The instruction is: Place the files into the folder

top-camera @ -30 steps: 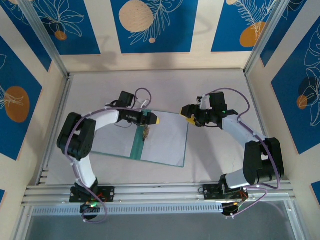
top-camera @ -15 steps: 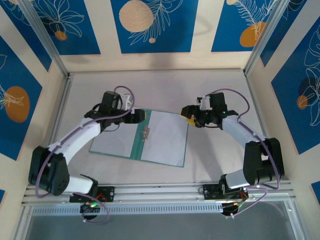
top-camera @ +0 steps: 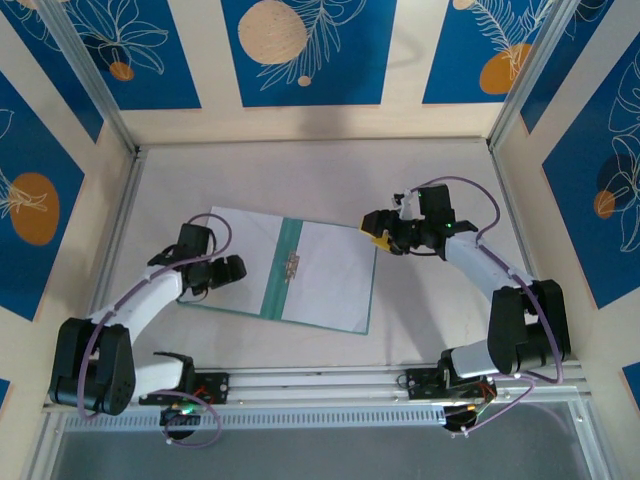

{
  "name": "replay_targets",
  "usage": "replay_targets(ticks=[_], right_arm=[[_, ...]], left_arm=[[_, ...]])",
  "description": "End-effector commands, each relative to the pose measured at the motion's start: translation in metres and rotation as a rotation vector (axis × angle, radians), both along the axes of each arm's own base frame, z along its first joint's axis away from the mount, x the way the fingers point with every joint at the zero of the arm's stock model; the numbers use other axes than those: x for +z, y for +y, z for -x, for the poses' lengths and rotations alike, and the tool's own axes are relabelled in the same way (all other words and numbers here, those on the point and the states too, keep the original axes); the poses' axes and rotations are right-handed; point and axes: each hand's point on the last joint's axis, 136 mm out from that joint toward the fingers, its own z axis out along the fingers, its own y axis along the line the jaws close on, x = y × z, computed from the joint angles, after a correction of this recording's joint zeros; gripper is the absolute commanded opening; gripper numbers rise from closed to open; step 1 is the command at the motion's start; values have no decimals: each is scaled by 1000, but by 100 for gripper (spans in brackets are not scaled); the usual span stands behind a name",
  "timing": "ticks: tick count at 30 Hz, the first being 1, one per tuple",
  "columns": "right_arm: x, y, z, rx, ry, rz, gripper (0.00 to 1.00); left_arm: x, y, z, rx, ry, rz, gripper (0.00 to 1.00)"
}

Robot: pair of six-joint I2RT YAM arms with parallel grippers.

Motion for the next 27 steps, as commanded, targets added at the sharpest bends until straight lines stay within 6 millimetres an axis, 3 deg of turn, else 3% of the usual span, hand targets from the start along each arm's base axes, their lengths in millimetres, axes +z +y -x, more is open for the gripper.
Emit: replay_targets(ticks=[1,12,18,27], right_arm=[[17,8,4,24,-13,-17,68],[19,19,5,45,-11,-2,68],[21,20,5,44,-21,44,68],[20,25,7,49,-34,150,67]], left_arm=[[-9,1,10,15,28,16,84],[-35,-24,25,-42,92,128,76],[-36,-41,28,-73,86,152,75],[-18,-102,41,-111,53,242,75]])
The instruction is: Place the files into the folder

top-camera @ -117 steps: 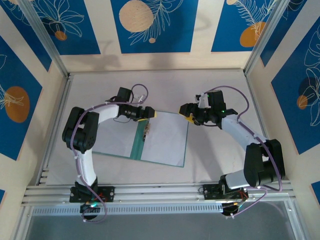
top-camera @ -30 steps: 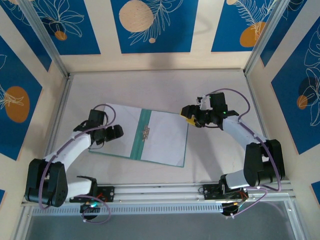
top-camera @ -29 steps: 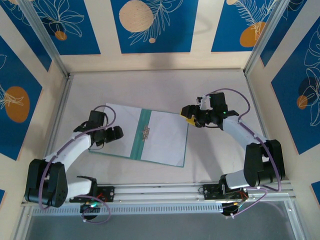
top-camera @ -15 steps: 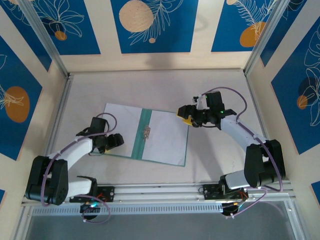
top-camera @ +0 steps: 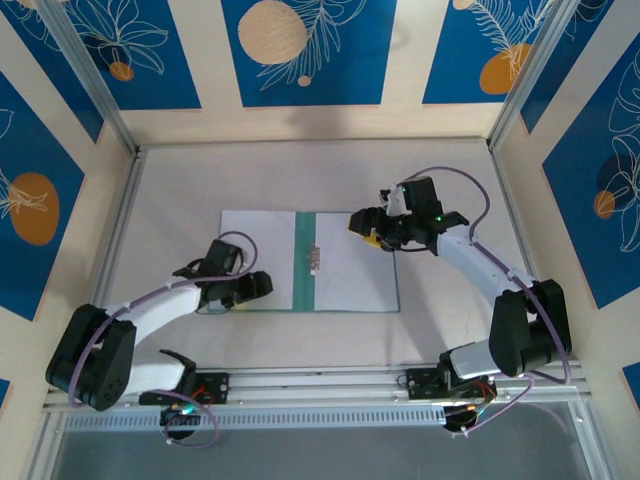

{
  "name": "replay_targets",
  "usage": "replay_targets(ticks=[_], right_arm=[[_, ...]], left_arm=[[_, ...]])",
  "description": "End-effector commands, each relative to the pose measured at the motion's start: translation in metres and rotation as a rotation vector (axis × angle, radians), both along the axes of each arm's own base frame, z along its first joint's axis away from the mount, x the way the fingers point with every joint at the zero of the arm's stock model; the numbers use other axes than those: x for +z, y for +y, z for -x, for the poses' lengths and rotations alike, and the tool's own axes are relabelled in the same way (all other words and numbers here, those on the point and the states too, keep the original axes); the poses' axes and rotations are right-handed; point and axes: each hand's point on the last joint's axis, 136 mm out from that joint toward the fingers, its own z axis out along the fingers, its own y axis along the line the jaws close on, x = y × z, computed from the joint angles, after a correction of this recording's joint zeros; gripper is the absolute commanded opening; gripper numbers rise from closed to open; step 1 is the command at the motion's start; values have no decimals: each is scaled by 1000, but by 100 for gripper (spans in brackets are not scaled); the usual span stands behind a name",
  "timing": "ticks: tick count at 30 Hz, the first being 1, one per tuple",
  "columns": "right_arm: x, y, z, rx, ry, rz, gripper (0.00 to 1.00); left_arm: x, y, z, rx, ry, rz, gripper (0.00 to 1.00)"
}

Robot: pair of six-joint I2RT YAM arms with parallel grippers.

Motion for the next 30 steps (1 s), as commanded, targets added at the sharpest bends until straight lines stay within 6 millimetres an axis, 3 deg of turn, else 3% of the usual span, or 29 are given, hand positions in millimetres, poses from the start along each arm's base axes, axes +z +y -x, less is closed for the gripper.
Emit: replay_targets(ticks=[1,5,10,14,24,30], right_arm=[[5,1,1,9,-21,63,67],[9,6,2,23,-44,99,67],[19,26,10,67,-73,205,65],[18,36,13,52,-100,356,65],[-19,68,19,40,-40,496,63],[-41,78,16,49,5,562,60]], left_arm=[[2,-19,9,33,20,66,75],[6,-16,8,37,-2,46,75],[31,-18,2,9,-51,76,77],[41,-5,-4,48,-67,93,78],[25,40,-11,139,-53,15,79],[15,41,-13,133,-32,13,78]])
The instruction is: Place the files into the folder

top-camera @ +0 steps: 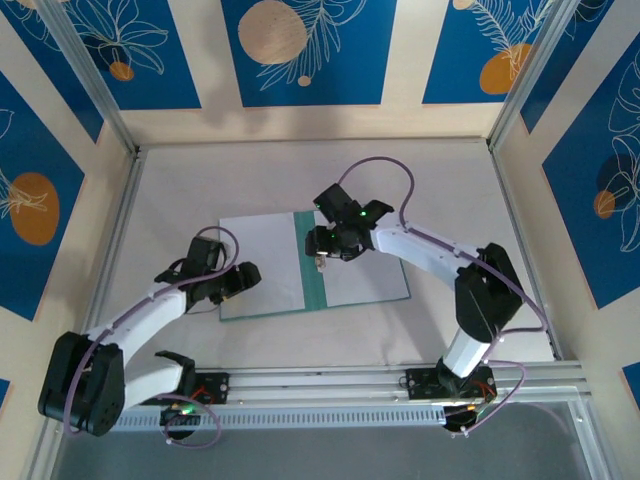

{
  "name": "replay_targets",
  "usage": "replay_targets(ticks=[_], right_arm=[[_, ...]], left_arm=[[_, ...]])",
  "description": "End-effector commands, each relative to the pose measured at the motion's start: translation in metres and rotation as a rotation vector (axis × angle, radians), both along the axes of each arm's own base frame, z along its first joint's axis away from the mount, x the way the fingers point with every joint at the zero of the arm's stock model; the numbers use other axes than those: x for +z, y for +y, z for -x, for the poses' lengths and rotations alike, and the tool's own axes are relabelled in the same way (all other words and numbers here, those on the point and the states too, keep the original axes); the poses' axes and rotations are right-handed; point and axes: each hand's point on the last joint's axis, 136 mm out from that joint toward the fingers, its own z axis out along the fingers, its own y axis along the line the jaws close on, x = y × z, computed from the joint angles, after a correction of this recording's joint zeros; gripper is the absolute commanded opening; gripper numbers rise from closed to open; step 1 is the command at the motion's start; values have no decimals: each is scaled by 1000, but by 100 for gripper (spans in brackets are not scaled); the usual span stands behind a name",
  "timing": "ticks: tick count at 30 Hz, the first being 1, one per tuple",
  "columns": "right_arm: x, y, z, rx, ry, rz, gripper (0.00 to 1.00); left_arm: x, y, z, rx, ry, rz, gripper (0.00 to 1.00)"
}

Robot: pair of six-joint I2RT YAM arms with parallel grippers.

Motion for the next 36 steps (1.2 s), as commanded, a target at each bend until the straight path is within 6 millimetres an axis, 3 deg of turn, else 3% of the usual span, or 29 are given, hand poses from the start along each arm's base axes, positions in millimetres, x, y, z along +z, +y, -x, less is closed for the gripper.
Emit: replay_targets(ticks=[1,11,23,36], right_arm=[[-2,2,-5,-33,6,38,59],[-25,15,-11,-23,56,117,49],[-37,17,-17,-23,70,191,31],[-44,21,-18,-14,87,199,28]], left_arm=[[-9,2,3,-22,23,-12,78],[-21,3,3,-33,48,-33,75],[-29,2,3,-39,69,-31,75],[-34,2,5,-45,86,-34,75]])
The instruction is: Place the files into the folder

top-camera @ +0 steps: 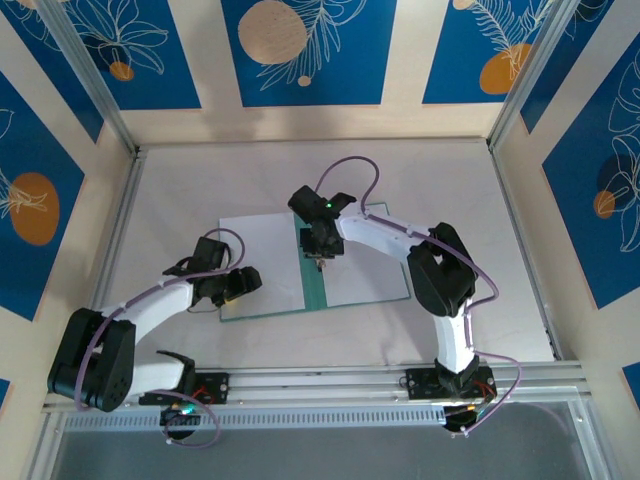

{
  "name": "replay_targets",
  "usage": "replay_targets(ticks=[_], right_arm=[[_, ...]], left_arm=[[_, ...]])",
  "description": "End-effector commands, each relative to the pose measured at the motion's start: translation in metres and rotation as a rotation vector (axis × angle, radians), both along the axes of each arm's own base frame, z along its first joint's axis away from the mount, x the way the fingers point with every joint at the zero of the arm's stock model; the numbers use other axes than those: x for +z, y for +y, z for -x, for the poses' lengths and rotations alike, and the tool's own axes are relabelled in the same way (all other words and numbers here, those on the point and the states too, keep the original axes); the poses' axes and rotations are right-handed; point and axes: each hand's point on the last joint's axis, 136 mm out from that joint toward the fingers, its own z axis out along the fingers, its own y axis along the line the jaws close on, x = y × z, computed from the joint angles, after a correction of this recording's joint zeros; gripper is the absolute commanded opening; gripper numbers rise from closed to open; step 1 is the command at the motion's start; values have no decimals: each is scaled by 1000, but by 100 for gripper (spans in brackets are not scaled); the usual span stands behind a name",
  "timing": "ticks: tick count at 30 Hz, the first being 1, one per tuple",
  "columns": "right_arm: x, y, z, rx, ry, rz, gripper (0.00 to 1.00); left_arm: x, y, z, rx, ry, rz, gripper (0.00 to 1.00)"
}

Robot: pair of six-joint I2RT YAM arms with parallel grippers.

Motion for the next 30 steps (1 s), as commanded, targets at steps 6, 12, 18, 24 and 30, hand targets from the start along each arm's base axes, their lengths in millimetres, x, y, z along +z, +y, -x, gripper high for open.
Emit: replay_targets(ticks=[6,12,18,24,30], right_arm=[[2,5,-1,6,5,10,27],[4,5,-3,9,0,15,29],[4,3,-5,10,0,29,29],[1,1,-6,9,7,38,27],[0,-4,-9,1,-5,62,25]], left_arm=[[-10,1,5,-12,29,5,75],[-9,1,4,-11,28,6,75],[-8,1,4,-12,27,8,75],[-9,2,5,-11,31,6,74],[-10,2,4,-10,31,4,74]])
